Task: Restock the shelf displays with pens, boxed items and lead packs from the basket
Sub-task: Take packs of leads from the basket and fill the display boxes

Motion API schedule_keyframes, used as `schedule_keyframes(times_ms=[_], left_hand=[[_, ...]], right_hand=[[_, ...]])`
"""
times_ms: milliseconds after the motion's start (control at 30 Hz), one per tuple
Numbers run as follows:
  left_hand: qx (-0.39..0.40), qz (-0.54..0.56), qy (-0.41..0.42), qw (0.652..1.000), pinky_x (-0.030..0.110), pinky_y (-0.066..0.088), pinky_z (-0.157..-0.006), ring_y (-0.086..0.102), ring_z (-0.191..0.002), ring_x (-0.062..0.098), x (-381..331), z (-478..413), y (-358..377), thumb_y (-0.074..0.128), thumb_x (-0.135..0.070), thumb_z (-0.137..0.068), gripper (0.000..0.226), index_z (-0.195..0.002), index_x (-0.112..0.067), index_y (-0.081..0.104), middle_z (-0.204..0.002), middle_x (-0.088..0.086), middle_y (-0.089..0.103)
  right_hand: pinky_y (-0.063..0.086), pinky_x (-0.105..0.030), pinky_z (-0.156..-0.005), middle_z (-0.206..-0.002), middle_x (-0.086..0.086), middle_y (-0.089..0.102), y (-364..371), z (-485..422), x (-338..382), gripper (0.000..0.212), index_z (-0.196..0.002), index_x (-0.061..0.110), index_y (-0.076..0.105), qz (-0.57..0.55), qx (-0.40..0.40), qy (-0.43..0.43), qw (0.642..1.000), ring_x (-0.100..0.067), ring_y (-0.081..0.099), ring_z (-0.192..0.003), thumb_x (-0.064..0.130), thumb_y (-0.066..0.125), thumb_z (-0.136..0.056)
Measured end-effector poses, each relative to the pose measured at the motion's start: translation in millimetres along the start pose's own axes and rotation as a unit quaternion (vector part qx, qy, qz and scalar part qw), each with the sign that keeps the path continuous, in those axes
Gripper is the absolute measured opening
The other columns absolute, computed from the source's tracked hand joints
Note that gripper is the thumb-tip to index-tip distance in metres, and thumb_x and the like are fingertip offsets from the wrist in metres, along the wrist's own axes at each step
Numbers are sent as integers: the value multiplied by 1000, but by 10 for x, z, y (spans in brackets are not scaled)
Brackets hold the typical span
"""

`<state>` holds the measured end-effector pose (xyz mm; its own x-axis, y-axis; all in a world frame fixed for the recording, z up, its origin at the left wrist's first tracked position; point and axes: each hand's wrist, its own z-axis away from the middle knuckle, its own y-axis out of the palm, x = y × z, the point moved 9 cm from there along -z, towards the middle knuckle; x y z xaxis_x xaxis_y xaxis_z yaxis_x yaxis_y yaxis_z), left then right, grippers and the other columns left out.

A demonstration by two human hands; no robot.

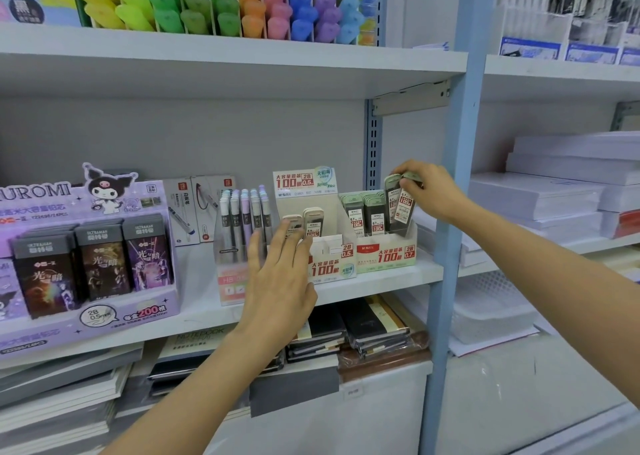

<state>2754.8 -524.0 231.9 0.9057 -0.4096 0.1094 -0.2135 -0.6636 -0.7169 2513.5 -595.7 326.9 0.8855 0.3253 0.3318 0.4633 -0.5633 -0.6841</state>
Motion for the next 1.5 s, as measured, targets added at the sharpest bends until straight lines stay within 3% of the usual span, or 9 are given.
schedule_keyframes(times_ms=[133, 367, 567, 700, 1000, 1233, 1300, 1367, 1500], left_hand=[[-2, -1, 0, 1000, 53, -1, -119, 22, -148, 28, 5, -1, 3, 68, -24, -80, 69, -142, -10, 44, -150, 8, 42], [-5, 3, 0, 1000, 51, -4, -119, 20, -148, 27, 6, -10, 13, 68, -25, -80, 69, -142, -10, 43, -149, 7, 42], [-8, 8, 3, 1000, 51, -2, -119, 21, -148, 27, 9, -5, 18, 68, -25, -79, 68, -141, -10, 44, -149, 7, 43], [-6, 8, 0, 1000, 53, 3, -119, 26, -146, 29, 7, -7, 22, 70, -24, -77, 67, -138, -9, 48, -145, 9, 47], [-2, 4, 6, 1000, 52, -1, -120, 20, -148, 26, 2, 8, 36, 68, -25, -80, 67, -141, -11, 44, -149, 7, 43], [12, 0, 26, 1000, 47, -17, -118, -6, -151, 24, 4, 72, 27, 56, -30, -90, 72, -153, -12, 25, -162, 6, 19], [-7, 13, 25, 1000, 48, -7, -121, 3, -151, 29, -16, 127, -51, 58, -24, -88, 69, -150, -10, 32, -159, 11, 24], [-56, 50, 34, 997, 48, 24, -114, 35, -136, 35, -59, 232, -189, 64, -13, -82, 50, -131, -7, 54, -138, 15, 50], [-63, 118, 84, 987, 35, 39, -71, 53, -89, 27, -171, 558, -185, 64, -8, -81, 13, -94, -10, 63, -91, 7, 62]], right_hand=[[53, -39, -84, -119, -12, 64, -5, -27, 19, 30, -129, 11, 55, -13, 12, 12, 1000, -27, 62, -102, 14, 50, -99], [55, -42, -89, -109, -9, 70, -173, 15, 43, 17, -111, 8, 57, -132, -15, -14, 991, -18, 67, -103, 15, 59, -95], [53, -15, -82, -105, -2, 72, -94, 18, 66, 20, -105, 18, 71, -168, 5, -33, 985, -8, 67, -94, 10, 69, -86], [56, -28, -87, -103, -1, 72, 62, 56, -33, 22, -107, 13, 73, -182, 32, -5, 983, -15, 68, -98, 10, 70, -86], [52, -35, -81, -97, 3, 63, 164, 137, -94, 25, -108, 16, 65, 0, -32, -11, 999, -14, 57, -87, 16, 73, -84], [39, -36, -100, -128, -6, 56, 269, 357, -60, 41, -130, 13, 58, 55, -15, 1, 998, -23, 49, -119, 23, 65, -91], [43, -34, -95, -121, -4, 59, 208, 469, 162, 34, -125, 14, 61, 33, -36, -32, 998, -17, 54, -108, 23, 63, -92], [51, -31, -81, -103, 1, 65, 221, 619, 482, 20, -111, 15, 66, -3, -22, -80, 997, -8, 58, -84, 23, 61, -94], [47, -15, -62, -77, 10, 66, 795, 1191, 1127, 13, -92, 20, 68, -82, 225, -156, 958, -2, 61, -63, 27, 59, -96]])
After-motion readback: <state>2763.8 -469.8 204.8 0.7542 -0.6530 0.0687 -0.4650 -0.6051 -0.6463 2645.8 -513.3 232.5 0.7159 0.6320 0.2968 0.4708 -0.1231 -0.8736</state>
